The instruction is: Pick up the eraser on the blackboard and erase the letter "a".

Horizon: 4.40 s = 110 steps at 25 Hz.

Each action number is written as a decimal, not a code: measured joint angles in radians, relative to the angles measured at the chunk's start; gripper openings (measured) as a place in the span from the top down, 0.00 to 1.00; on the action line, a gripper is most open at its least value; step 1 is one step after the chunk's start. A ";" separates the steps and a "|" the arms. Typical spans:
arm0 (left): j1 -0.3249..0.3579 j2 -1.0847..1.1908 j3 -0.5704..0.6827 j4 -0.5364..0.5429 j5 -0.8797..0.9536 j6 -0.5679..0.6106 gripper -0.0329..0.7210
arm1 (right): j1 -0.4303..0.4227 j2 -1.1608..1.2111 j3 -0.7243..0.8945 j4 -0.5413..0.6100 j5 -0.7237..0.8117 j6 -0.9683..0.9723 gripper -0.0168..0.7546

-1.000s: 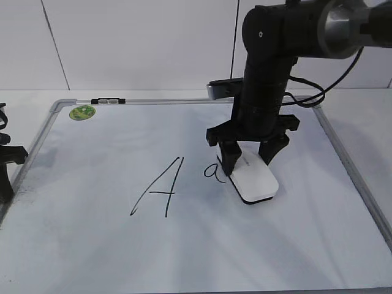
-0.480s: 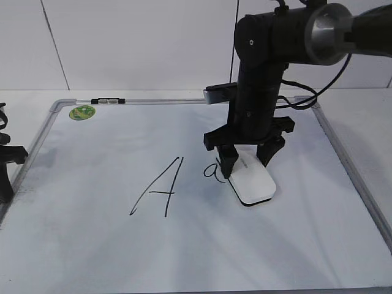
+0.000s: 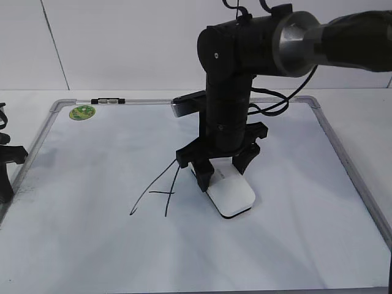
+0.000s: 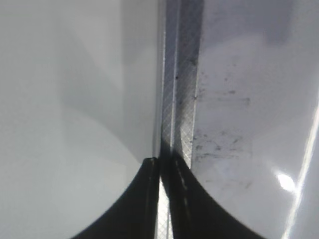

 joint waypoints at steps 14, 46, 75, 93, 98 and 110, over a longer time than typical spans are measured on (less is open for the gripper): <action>0.000 0.000 0.000 -0.008 -0.002 0.002 0.91 | -0.021 0.000 0.000 0.000 -0.001 0.019 0.30; 0.000 0.000 0.000 -0.009 -0.013 0.002 0.91 | -0.094 -0.298 -0.018 -0.202 0.011 0.142 0.30; 0.000 0.000 0.000 -0.011 -0.013 0.002 0.91 | -0.426 -0.407 0.216 -0.142 0.019 0.127 0.30; 0.000 0.000 0.000 -0.019 -0.013 0.004 0.91 | -0.469 -0.237 0.227 -0.019 0.002 0.017 0.30; 0.000 0.000 0.000 -0.019 -0.013 0.004 0.91 | -0.469 -0.198 0.227 -0.019 0.001 0.015 0.30; 0.000 0.000 0.000 -0.019 -0.013 0.004 0.91 | -0.469 -0.156 0.227 -0.017 -0.003 0.013 0.30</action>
